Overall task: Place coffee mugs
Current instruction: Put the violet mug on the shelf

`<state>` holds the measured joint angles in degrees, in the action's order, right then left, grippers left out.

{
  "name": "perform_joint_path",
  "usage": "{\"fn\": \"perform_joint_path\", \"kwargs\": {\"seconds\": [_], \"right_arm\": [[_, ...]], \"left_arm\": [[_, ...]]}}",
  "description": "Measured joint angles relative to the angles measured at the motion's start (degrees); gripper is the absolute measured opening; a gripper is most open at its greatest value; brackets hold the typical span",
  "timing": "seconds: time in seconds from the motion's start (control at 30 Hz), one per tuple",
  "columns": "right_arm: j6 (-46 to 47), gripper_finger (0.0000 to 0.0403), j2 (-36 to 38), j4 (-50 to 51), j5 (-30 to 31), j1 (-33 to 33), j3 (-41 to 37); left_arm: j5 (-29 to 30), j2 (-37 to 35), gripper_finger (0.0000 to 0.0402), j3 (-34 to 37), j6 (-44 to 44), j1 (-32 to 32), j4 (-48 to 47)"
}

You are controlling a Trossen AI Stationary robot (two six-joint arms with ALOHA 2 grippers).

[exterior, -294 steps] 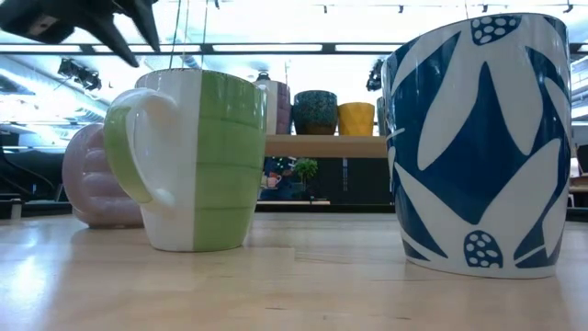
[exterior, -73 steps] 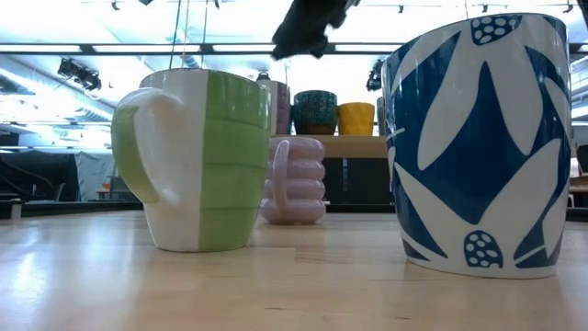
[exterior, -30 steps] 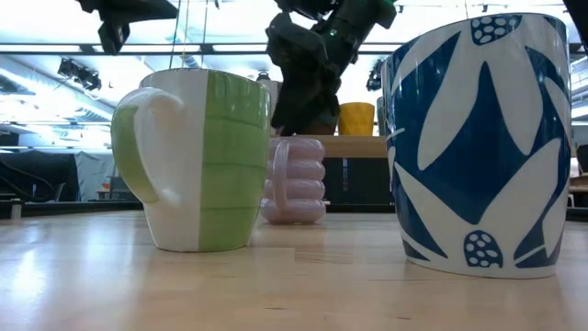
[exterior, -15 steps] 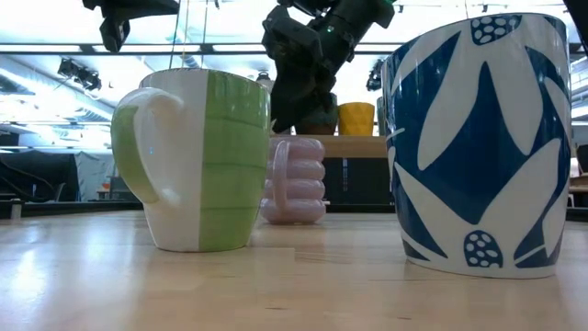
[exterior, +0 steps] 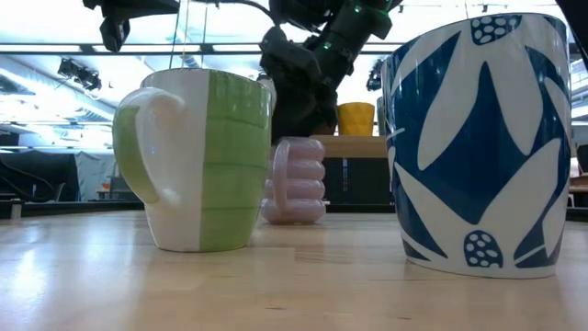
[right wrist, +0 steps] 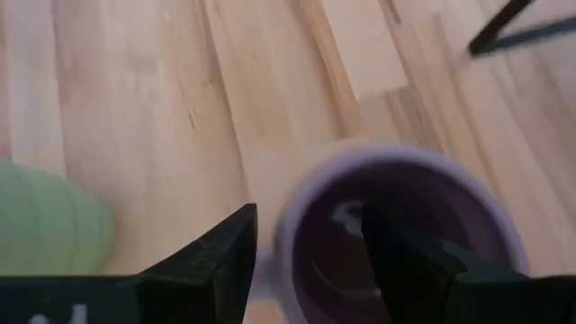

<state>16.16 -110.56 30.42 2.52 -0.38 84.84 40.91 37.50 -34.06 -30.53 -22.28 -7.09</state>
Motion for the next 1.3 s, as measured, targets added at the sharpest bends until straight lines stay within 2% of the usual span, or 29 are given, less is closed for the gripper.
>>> {"fn": "perform_joint_path", "kwargs": {"seconds": [0.33, 0.63, 0.77, 1.1, 1.3], "right_arm": [[-1.5, 0.0181, 0.09, 6.39, -2.77, -2.05, 0.07], [-2.72, 0.0162, 0.07, 6.24, -3.41, -2.14, 0.02], [-3.85, 0.0155, 0.07, 6.1, -1.9, -2.23, 0.02], [-4.34, 0.015, 0.05, 6.09, -3.86, -2.91, 0.02], [-4.63, 0.0111, 0.04, 6.24, -4.97, -2.87, 0.02]], "left_arm": [[0.02, -0.02, 0.0015, 0.0, 0.78, 0.0, 0.0], [0.02, -0.02, 0.0015, 0.0, 1.11, 0.0, 0.0], [0.0, -0.02, 0.0015, 0.0, 1.19, 0.0, 0.0], [0.0, -0.02, 0.0015, 0.0, 1.24, 0.0, 0.0], [-0.22, -0.08, 0.0015, 0.0, 1.24, 0.0, 0.0]]}}
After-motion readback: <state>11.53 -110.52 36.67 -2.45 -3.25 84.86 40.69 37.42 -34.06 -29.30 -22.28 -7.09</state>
